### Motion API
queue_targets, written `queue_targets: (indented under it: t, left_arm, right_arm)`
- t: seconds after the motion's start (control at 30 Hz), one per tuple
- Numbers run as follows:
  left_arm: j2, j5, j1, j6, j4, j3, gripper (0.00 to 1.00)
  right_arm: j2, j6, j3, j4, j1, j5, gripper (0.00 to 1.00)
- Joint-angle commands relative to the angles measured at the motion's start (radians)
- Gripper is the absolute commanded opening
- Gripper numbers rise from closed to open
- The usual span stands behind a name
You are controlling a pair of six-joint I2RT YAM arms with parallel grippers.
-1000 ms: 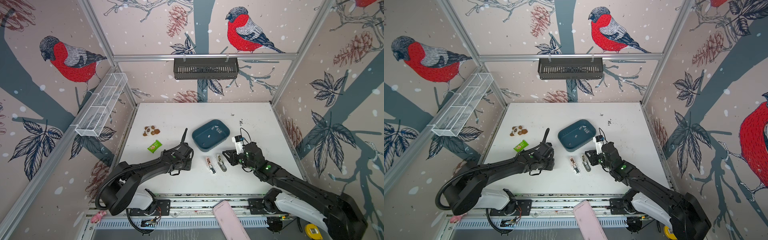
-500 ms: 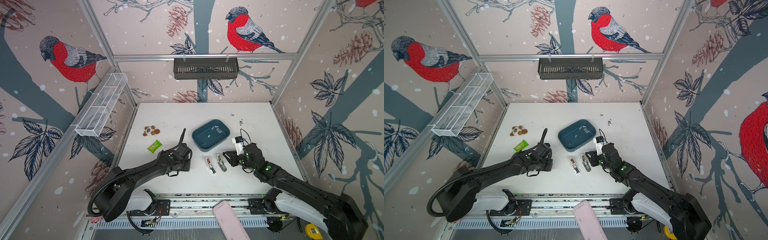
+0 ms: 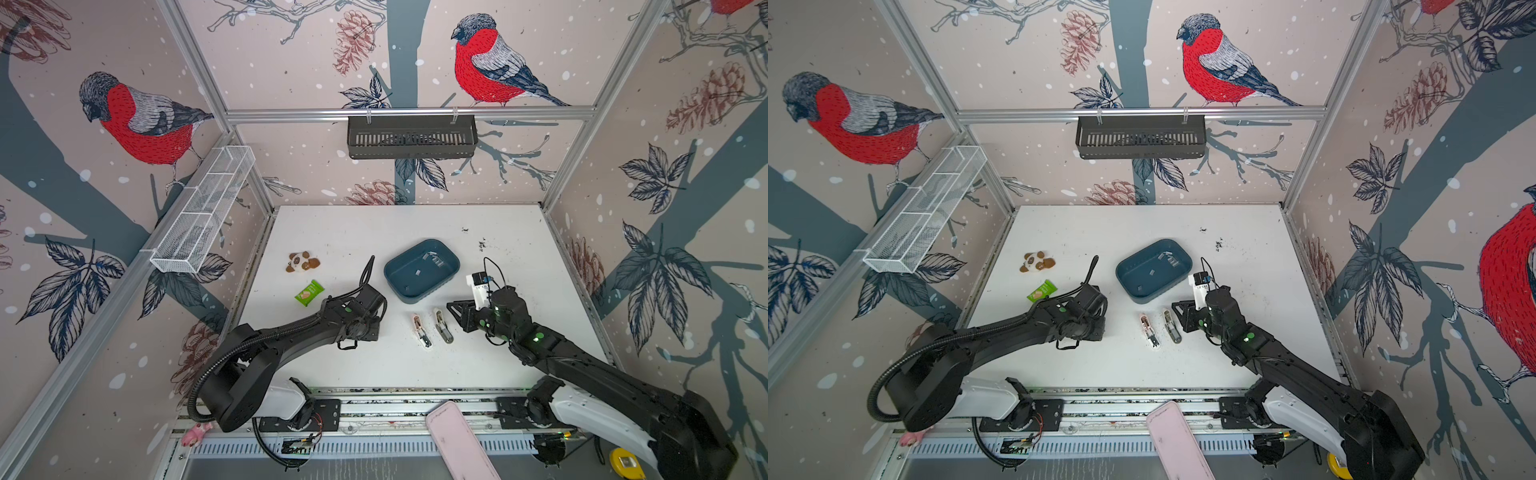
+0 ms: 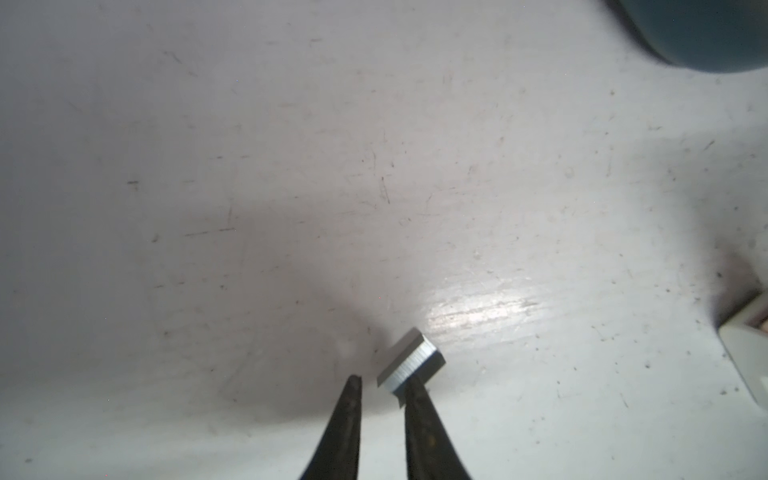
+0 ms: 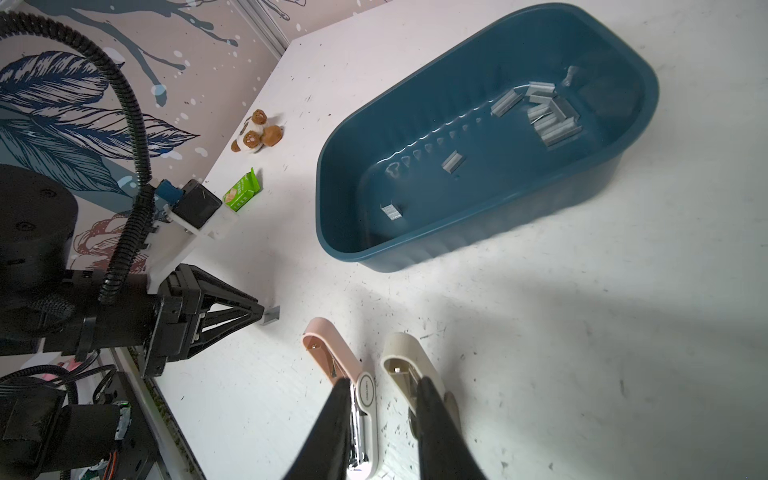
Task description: Load the staples into the stapler
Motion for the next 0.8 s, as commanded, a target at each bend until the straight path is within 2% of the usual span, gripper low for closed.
queue_targets:
  t: [0.0, 0.4, 0.77]
  left_arm:
    - [0.012, 0.002, 0.001, 0.004, -0.007, 0.008, 0.21]
    - [0.024, 0.047, -0.005, 0.019, 0.011, 0.006, 0.17]
    - [0.043, 0.039, -0.025, 0.015, 0.004, 0.006, 0.12]
  right_arm:
    - [-0.004, -0.003, 0.002, 0.020, -0.001, 0.005, 0.29]
    - [-0.013, 0.002, -0.011, 0.021, -0.003, 0.006, 0.29]
    - [-0.015, 0.005, -0.020, 0.026, -0.008, 0.005, 0.29]
